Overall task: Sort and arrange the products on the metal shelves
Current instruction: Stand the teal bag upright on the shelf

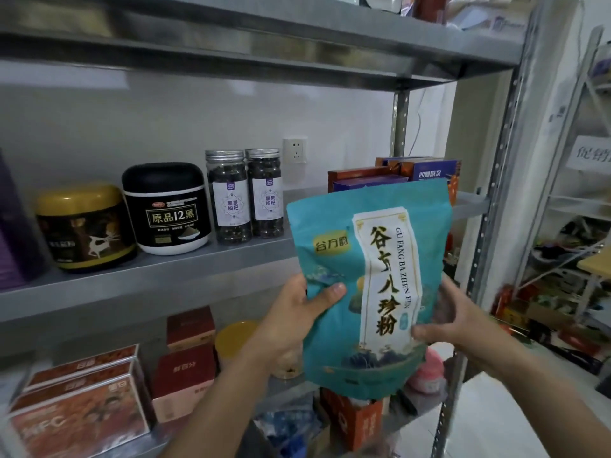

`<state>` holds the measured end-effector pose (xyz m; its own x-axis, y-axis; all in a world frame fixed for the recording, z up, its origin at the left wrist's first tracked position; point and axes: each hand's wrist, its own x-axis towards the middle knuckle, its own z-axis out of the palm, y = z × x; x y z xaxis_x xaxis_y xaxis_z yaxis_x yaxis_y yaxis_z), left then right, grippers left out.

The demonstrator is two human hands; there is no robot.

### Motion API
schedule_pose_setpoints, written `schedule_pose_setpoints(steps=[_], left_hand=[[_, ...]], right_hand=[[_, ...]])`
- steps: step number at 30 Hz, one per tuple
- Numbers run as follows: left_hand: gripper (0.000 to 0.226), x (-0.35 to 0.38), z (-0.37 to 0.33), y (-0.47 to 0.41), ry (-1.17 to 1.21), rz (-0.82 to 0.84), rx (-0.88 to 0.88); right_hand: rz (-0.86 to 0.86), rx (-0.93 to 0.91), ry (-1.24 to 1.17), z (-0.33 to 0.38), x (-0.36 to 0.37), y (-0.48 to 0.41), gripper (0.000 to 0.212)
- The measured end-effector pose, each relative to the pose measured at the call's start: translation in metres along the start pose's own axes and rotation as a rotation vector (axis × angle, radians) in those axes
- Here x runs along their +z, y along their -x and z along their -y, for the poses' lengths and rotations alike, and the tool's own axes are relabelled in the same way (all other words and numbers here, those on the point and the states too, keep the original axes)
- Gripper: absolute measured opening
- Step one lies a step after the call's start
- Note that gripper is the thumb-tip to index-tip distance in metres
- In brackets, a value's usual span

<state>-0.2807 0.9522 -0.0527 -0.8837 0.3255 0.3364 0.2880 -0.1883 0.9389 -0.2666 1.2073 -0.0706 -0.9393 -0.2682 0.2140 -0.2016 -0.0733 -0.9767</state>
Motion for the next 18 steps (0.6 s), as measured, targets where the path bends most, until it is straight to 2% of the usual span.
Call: schedule_pose_setpoints(steps=[2,6,10,12,15,18], left_hand=[[0.026,0.002,-0.005,-0.002,0.015,0.025,-0.001],[0.037,0.002,-0.021,-0.009,0.027,-0.006,0.061],[0.067,-0.002,-0.042,-0.013,-0.185,0.088,0.097],[0.077,0.001,-0.051,-0.016,-0.312,0.065,0.099],[0.066,0.006,-0.069,-0.024,-0.458,-0.104,0.204],[0.051,0.006,-0.088,-0.035,-0.505,-0.185,0.281]], right_hand=[[0.117,0.017,0.013,0.009,-0.007,-0.007,0.080],[0.049,-0.147,0.053,0.024,-0.006,-0.016,0.050],[-0.074,-0.297,0.012,0.040,-0.006,-0.029,0.043],[-0.076,-0.345,0.015,0.048,-0.004,-0.036,0.045],[-0.069,-0.414,0.054,0.065,-0.001,-0.047,0.044],[-0.067,-0.489,0.111,0.090,-0.002,-0.058,0.043]])
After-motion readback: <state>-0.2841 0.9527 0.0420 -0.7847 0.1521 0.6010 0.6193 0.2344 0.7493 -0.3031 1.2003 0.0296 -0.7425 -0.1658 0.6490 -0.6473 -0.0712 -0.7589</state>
